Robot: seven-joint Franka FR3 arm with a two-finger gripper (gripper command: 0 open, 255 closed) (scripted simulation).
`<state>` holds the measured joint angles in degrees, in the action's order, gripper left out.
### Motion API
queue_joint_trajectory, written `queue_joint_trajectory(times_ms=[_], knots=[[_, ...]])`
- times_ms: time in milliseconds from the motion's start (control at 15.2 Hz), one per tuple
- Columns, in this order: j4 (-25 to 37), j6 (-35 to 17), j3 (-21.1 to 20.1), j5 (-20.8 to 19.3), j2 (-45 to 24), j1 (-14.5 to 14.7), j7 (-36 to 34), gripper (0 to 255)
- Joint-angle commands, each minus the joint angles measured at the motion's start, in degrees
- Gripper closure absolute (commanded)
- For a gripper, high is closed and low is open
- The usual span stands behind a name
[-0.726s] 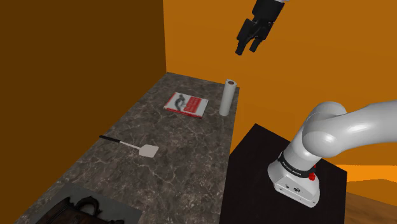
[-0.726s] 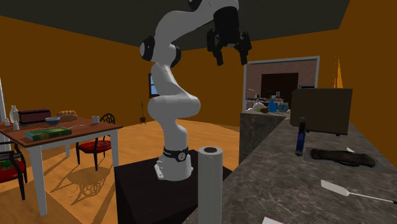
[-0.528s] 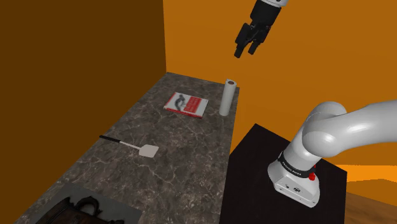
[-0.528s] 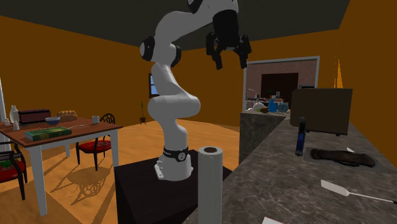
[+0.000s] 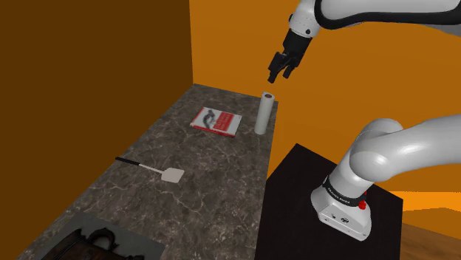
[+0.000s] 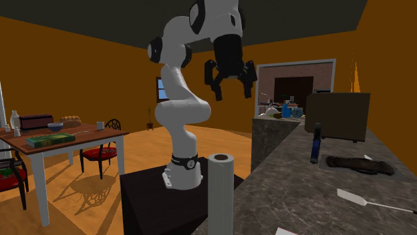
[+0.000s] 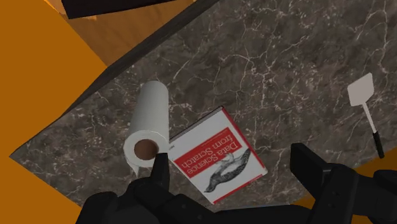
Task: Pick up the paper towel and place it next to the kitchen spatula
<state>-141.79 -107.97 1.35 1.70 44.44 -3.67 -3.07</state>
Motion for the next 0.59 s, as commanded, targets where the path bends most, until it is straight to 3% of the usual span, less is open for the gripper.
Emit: queue_joint_trajectory(times_ms=[0, 528], knots=[[-2.63, -3.73, 1.42, -0.95, -1.14, -0.82, 1.50, 0], [-8.22, -18.17, 6.75, -3.96, -10.33, -3.78, 6.57, 0]])
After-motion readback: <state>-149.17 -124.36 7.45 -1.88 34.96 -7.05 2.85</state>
